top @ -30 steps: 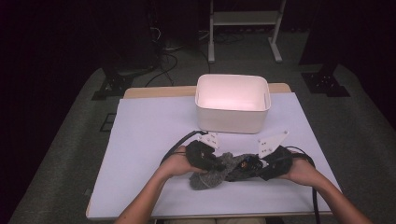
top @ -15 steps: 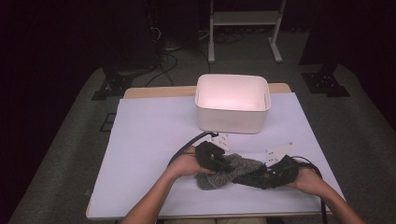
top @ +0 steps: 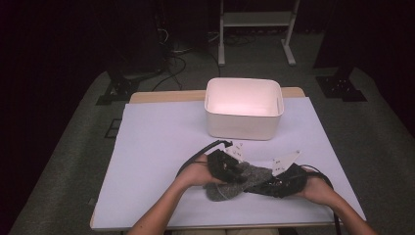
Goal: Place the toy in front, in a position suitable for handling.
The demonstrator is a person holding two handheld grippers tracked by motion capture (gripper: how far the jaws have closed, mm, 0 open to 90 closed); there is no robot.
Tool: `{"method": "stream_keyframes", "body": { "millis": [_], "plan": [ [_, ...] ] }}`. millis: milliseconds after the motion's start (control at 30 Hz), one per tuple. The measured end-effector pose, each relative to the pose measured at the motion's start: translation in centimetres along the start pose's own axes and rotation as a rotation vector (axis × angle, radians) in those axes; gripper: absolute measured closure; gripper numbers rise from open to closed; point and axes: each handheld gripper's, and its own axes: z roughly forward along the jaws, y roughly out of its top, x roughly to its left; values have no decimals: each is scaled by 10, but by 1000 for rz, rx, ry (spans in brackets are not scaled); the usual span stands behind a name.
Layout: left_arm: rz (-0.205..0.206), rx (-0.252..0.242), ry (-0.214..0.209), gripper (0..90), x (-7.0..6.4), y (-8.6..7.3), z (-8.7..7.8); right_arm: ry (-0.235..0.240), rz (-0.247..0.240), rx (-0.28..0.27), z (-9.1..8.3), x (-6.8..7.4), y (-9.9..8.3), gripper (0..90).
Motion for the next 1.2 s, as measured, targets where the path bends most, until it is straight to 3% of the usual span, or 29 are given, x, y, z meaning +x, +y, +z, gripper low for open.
{"method": "stream_keyframes", "body": {
  "millis": [133,267,367,433,500,600,667,833,900,1100,1200],
  "plan": [
    [-33,-2,47,823,6,-9,-21,5,-20,-31,14,-3,17,557],
    [-48,16,84,823,8,-20,-43,30,-77,-56,38,-2,46,557],
    [-49,62,114,822,8,-28,-49,40,-98,-63,51,-3,61,557],
    [-63,57,107,804,9,-35,-49,42,-103,-60,56,-2,64,557],
    [-69,37,85,742,9,-38,-47,43,-102,-67,56,-1,63,556],
    [-84,55,73,562,8,-33,-37,39,-107,-69,56,0,61,555],
    [-84,65,65,518,9,-30,-31,37,-106,-67,55,1,61,554],
    [-68,51,45,635,8,-28,-31,53,-77,-81,50,-2,55,546],
    [-87,37,64,783,9,-29,-37,59,-76,-70,48,-1,53,544],
    [-83,59,100,820,8,-36,-46,17,-105,-55,46,4,54,562],
    [-101,64,128,822,13,-42,-56,30,-97,-66,44,0,52,564]
  ]
}}
